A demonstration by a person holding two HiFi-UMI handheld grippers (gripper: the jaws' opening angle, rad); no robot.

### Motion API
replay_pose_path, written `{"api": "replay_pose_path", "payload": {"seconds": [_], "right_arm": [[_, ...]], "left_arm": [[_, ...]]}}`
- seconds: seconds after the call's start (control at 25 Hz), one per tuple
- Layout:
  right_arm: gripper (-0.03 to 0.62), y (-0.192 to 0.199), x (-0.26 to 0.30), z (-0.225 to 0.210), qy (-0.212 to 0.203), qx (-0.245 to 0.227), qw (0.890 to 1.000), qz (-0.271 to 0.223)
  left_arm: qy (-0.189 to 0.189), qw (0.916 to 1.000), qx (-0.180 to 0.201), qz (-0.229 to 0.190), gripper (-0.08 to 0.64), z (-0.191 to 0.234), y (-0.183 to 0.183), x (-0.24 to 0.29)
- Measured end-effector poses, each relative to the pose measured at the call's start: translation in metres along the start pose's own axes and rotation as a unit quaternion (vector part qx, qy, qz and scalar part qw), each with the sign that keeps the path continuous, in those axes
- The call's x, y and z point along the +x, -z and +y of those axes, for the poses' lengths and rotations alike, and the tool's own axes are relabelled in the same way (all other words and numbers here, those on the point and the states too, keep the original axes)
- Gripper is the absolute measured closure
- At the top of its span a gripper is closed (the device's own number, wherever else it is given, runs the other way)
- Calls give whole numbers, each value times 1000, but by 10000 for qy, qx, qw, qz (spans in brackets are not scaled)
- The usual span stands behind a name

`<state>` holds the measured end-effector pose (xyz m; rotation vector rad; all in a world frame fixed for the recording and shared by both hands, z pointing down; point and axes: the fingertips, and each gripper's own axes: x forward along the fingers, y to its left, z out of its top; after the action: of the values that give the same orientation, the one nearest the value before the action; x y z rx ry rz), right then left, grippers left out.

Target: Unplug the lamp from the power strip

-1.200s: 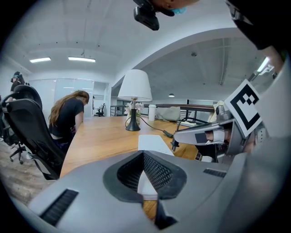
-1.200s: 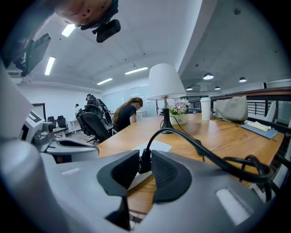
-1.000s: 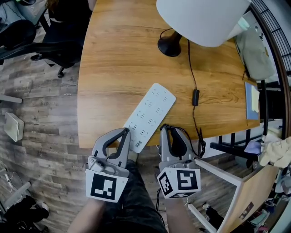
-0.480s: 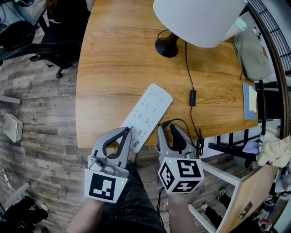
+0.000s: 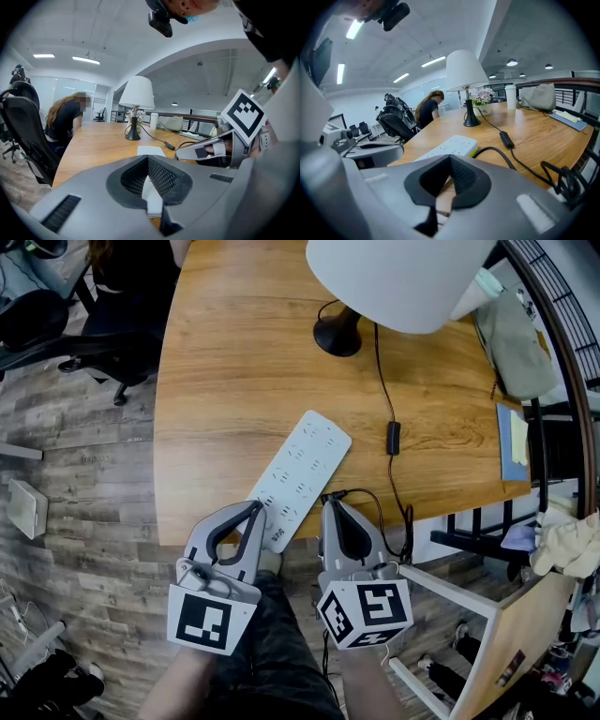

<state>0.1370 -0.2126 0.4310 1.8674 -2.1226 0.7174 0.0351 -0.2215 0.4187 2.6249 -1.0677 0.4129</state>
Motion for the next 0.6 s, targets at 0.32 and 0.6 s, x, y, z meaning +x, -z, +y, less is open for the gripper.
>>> {"api": "replay_pose_path", "payload": {"seconds": [0.32, 0.6], "right_arm": [[584, -15, -9, 20, -407, -27, 9978, -531], [584, -18, -18, 27, -566, -15, 9961, -675]], "left_arm": [[-15, 9999, -27, -110, 565, 0, -7, -6], [-2, 9998, -46, -188, 565, -2, -14, -13]]}}
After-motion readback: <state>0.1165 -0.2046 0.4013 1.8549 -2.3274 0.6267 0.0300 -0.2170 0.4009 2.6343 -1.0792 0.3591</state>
